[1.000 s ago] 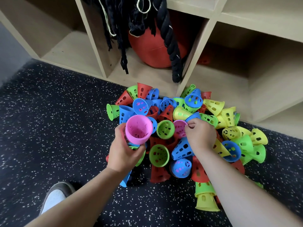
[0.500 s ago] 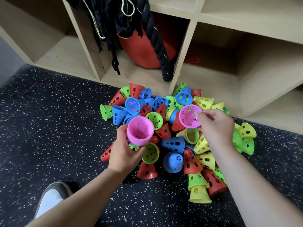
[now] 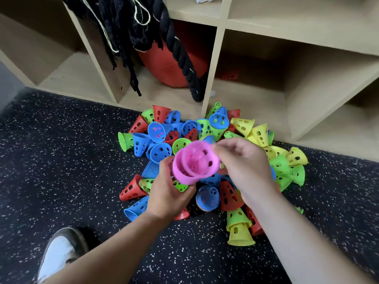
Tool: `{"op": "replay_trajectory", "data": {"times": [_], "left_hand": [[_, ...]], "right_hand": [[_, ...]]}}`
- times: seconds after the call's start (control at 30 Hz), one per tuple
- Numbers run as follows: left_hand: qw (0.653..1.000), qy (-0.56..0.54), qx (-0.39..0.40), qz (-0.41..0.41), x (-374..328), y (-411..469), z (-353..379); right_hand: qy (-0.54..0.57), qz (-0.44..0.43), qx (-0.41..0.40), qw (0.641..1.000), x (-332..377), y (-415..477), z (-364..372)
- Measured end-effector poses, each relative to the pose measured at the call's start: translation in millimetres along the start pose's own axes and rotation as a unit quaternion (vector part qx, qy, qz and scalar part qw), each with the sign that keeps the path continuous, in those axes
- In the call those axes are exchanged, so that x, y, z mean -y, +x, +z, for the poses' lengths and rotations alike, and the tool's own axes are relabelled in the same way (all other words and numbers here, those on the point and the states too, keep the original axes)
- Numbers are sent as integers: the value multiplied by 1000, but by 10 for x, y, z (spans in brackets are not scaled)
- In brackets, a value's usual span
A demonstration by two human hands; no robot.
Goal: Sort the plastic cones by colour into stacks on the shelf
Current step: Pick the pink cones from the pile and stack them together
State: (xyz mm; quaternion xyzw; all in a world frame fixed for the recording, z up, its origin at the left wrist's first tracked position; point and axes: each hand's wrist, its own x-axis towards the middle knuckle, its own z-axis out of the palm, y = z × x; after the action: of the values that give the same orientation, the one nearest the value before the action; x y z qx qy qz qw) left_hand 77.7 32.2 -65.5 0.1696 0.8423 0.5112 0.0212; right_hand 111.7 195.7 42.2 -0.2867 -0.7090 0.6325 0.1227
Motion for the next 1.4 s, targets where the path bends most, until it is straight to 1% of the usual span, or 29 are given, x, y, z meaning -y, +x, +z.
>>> {"op": "replay_trajectory", "data": {"times": [0.07,0.17,0.2,0.37,0.43,0.53,0.63,0.7,0.83,0.9,1.03,1.13,1.2,1.27,1.4], "left_hand": [[1000,-9,0,6,-48,-2,16],[1000,-12,-2,1,-78,-2,6],[1000,-13,-5,-2,-80,2,1],[1000,-15,-10,-16,-24,28,-19],[1000,-10,-15,-19,4,52,-48],[999,-13,-40,-20,63,116,-115],[997,-9,-74,-26,191,196,-213],[995,-11,-96,-35,279,257,-289],[988,-26,-140,-56,418,414,-423],[987,-25,-150,-55,494,505,-478],[985,-17,-164,-54,618,661,-557],[982,-12,-176,-64,709,734,-599],[981,-9,-177,-72,755,771,-633],[981,-7,-177,-80,817,798,-653],[980,-5,-178,-91,877,830,-672]], "right_hand": [[-42,-14,-4,999,-72,-19,-5],[-23,0,-41,999,-157,-3,-61],[-16,4,-41,999,-179,1,-76],[-20,-11,41,999,-247,18,17],[-5,-6,53,999,-283,41,92],[-5,-8,45,999,-331,145,202],[-38,-22,34,998,-349,377,348],[-67,-36,44,996,-332,596,490],[-106,-96,64,988,-233,1204,920],[-121,-118,84,982,-209,1520,1183],[-194,-119,186,956,-344,2036,1654],[-318,-116,245,909,-429,2232,1840],[-371,-104,259,886,-465,2306,1886],[-390,-96,268,876,-470,2358,1906],[-413,-76,312,852,-432,2404,1895]]}}
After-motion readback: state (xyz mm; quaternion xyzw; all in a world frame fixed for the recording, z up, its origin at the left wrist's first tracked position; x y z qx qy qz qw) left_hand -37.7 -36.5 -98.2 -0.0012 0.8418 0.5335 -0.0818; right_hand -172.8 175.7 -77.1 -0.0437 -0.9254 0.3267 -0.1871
